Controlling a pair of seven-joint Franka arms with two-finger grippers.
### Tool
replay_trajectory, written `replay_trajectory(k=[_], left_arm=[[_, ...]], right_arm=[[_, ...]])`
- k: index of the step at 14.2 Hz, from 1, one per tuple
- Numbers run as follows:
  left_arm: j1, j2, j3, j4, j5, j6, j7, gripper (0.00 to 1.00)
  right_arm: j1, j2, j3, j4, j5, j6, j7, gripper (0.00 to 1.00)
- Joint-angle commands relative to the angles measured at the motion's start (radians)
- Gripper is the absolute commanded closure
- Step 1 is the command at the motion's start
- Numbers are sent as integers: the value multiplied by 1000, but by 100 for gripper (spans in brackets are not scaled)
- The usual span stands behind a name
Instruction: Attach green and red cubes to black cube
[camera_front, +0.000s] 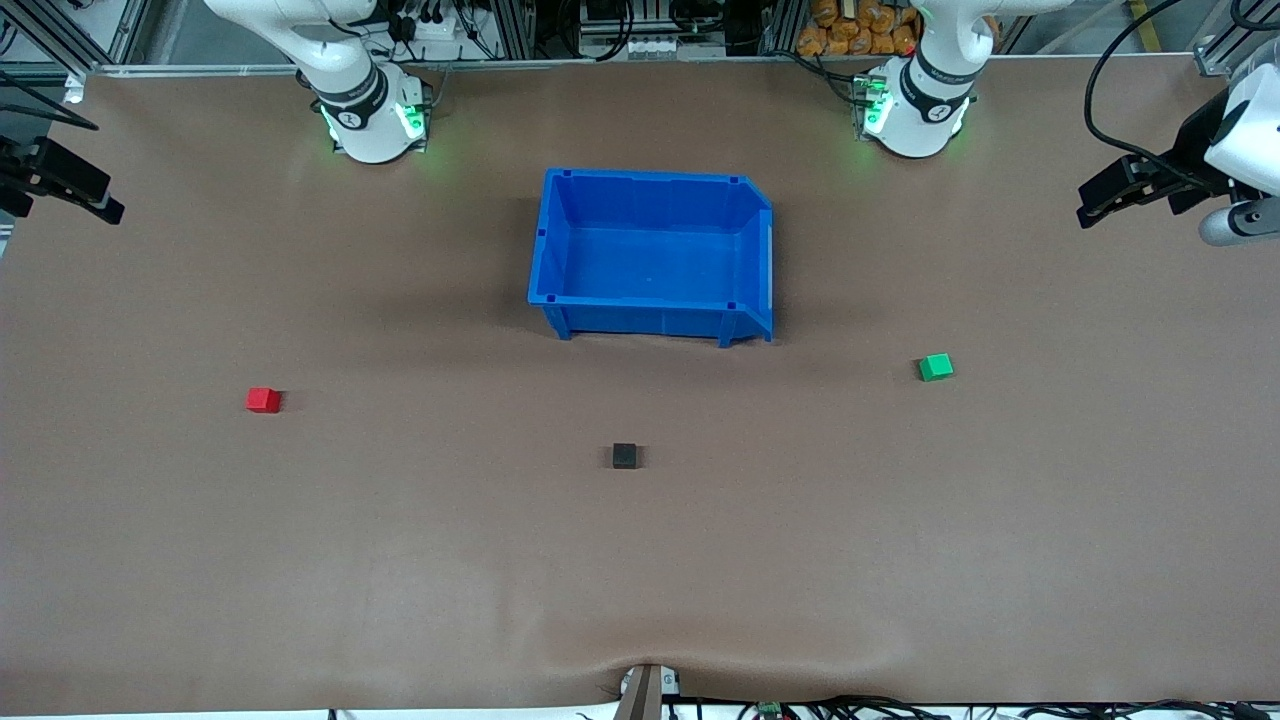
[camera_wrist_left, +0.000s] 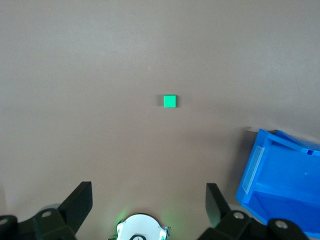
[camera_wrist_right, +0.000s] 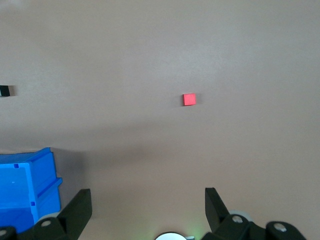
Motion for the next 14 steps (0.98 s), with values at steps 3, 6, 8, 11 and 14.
replay_trajectory(k=[3,6,8,11,14], left_arm=[[6,-6,-10,15,5,-29,17,0],[7,-3,-8,17,3,-29,17,0],[12,0,-8,12,2,-29,20,0],[9,29,-8,5,2,-23,17,0],[10,60,-8,-14,2,20,16,0]], right_arm=[[-15,9,7,20,3,-15,-7,0],[-13,9,7,20,3,-15,-7,0],[-15,12,9,21,3,-13,-7,0],[-10,32,9,21,2,-13,-10,0],[-13,46,10,27,2,-12,-14,0]])
